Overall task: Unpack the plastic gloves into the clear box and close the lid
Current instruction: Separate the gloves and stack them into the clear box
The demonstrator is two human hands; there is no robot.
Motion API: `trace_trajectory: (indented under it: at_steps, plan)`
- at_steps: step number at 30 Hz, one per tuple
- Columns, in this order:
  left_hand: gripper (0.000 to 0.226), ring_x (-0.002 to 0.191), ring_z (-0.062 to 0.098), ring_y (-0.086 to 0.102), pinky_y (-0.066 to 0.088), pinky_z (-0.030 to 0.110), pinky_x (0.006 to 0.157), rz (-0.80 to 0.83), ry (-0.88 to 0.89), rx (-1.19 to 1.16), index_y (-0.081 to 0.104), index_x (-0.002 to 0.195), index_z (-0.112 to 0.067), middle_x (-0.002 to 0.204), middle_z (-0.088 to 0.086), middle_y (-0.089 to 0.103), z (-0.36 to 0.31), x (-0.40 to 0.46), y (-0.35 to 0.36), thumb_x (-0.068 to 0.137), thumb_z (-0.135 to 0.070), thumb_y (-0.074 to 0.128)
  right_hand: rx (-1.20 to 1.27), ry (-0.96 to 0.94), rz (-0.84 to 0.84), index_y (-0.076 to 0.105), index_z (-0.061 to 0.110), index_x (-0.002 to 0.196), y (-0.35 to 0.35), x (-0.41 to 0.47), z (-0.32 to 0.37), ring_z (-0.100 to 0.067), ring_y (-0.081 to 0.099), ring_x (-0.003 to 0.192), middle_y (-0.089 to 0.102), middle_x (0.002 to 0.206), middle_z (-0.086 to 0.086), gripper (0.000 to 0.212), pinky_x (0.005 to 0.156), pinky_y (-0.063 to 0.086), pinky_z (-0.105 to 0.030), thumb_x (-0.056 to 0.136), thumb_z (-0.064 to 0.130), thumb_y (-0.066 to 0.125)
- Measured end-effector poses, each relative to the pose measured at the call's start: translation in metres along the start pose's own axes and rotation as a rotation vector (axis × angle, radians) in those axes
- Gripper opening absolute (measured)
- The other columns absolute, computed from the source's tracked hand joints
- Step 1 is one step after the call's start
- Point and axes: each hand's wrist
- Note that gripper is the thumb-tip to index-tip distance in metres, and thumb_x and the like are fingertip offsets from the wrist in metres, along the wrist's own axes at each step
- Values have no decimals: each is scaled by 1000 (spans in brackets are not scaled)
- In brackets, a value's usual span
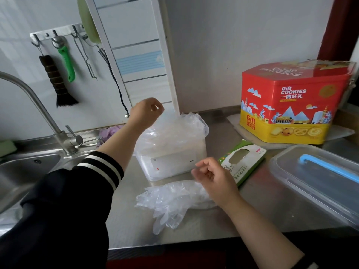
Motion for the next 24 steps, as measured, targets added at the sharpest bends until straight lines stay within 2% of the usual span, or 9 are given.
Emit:
trace_trajectory:
  at_steps: [2, 4, 8, 11, 14, 16, 17, 21, 24]
  plan:
    - [8, 79, 18, 59, 41, 28, 68, -67, 8, -47, 63, 87, -24, 79, -7, 64, -10, -8, -10, 91, -26, 57, -34, 63, 149, 57, 36, 89, 1, -2, 0, 3, 55, 72, 61, 77, 16, 30, 72, 45, -16, 72, 53, 74]
    - [11, 68, 9, 56, 35, 26, 61, -140, 52, -69, 64, 89, -22, 71, -11, 64, -25, -22, -17, 92, -26, 54, -137, 86, 256, 58, 36, 84, 4, -3, 0, 8, 53, 77, 62, 83, 18, 24, 71, 41, -11, 73, 42, 79]
    - [9, 56, -1, 54, 41, 16, 56, -184, 242, -224, 64, 91, -21, 63, -15, 63, -56, -75, -17, 94, -25, 57, -159, 51, 195, 57, 35, 68, 6, 1, -3, 8, 52, 70, 60, 78, 13, 23, 65, 38, -10, 79, 25, 75]
    - [12, 59, 3, 59, 48, 19, 61, -42, 405, -199, 67, 98, -17, 70, -10, 69, -60, -118, -7, 94, -25, 61, -100, 33, 122, 65, 27, 72, 6, 2, -5, 7, 54, 67, 62, 74, 14, 14, 66, 40, -13, 81, 21, 75]
    - [33, 80, 8, 63, 52, 25, 74, 297, 377, -117, 62, 112, -21, 93, -6, 71, -47, -144, 9, 87, -40, 67, -83, 14, 60, 69, 15, 78, 5, 2, -7, 4, 55, 65, 60, 70, 14, 8, 67, 45, -26, 83, 20, 73]
    - [46, 89, 8, 62, 51, 25, 81, 476, 321, -110, 57, 116, -21, 101, -6, 67, -35, -155, 21, 79, -43, 74, -90, -48, 25, 67, 17, 75, 6, 3, -9, -8, 55, 66, 58, 70, 10, 13, 66, 46, -35, 85, 23, 70]
    - [45, 88, 9, 61, 51, 26, 81, 493, 303, -119, 57, 113, -20, 99, -7, 66, -28, -160, 26, 78, -40, 76, -97, -86, 6, 64, 18, 71, 6, 3, -11, -13, 53, 66, 58, 70, 7, 17, 65, 46, -38, 86, 26, 69]
    - [13, 71, 0, 55, 45, 17, 70, 370, 221, -284, 63, 91, -21, 77, -16, 61, -18, -166, 33, 85, -27, 73, -105, -92, -17, 53, 9, 63, 6, 4, -9, -23, 52, 65, 55, 64, -2, 54, 64, 46, -43, 85, 58, 49]
    - [8, 65, -2, 55, 42, 10, 64, 294, 159, -325, 64, 82, -22, 70, -16, 61, -24, -160, 26, 88, -23, 69, -21, -1, 0, 53, 27, 66, 1, 1, -3, -2, 53, 63, 57, 61, 16, 46, 65, 43, -32, 82, 69, 43]
Point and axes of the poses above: each hand's wrist, its own x-axis towards the middle knuckle, its own y-axis out of the palm, z = x × y
